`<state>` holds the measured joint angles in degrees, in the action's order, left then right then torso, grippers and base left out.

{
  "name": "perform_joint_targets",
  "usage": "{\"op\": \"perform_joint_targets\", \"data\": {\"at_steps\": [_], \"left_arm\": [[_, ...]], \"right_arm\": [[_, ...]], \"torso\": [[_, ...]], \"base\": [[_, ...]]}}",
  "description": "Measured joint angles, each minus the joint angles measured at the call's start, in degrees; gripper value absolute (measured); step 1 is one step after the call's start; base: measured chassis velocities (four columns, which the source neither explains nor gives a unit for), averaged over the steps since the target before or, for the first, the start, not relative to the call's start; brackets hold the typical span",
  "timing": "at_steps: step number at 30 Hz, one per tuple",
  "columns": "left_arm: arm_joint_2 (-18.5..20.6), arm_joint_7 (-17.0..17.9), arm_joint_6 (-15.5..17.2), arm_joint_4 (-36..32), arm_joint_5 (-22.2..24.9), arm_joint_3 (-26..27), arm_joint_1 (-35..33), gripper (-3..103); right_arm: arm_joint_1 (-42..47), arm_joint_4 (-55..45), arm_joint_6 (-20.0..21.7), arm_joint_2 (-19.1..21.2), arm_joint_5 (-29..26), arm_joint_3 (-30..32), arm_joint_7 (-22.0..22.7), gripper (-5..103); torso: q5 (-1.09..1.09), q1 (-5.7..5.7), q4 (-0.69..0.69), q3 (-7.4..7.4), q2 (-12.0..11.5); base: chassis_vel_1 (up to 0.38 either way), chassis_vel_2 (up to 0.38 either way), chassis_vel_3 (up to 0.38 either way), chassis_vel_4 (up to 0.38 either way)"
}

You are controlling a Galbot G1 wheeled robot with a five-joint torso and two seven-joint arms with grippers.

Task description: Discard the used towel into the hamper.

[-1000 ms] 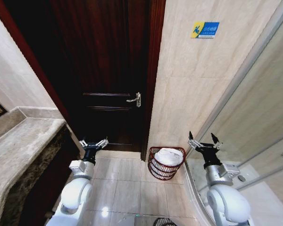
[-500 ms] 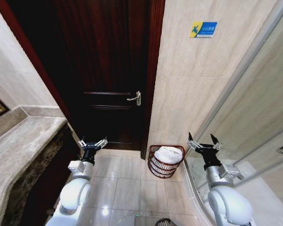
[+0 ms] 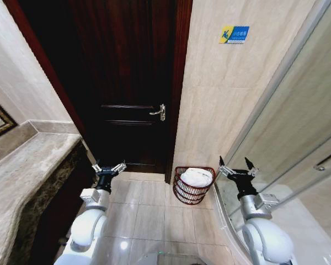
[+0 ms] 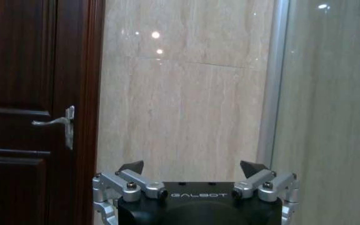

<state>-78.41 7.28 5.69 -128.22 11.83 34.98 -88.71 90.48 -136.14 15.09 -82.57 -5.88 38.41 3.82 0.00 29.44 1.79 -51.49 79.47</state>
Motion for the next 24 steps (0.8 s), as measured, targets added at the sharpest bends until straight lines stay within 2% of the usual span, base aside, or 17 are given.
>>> {"op": "perform_joint_targets", "data": {"at_steps": [13,24], "left_arm": [[0.1,0.0,0.1,0.5,0.0,0.3,0.1,100],[0.3,-0.3,-2.8,1.4,0.9,0.3,-0.3,100]], "right_arm": [[-0.1,0.2,0.0,-0.2,0.2,-0.2,0.0,100],[0.4,0.1,-0.3,-0.6,0.4,-0.2,-0.1,100]], "torso": [[-0.01,-0.03,0.00,0.04,-0.1],[-0.01,-0.05,0.01,0.06,-0.1]], "base": [[0.046,-0.067,-0.065,0.045],[0.047,-0.053,-0.054,0.051]]}}
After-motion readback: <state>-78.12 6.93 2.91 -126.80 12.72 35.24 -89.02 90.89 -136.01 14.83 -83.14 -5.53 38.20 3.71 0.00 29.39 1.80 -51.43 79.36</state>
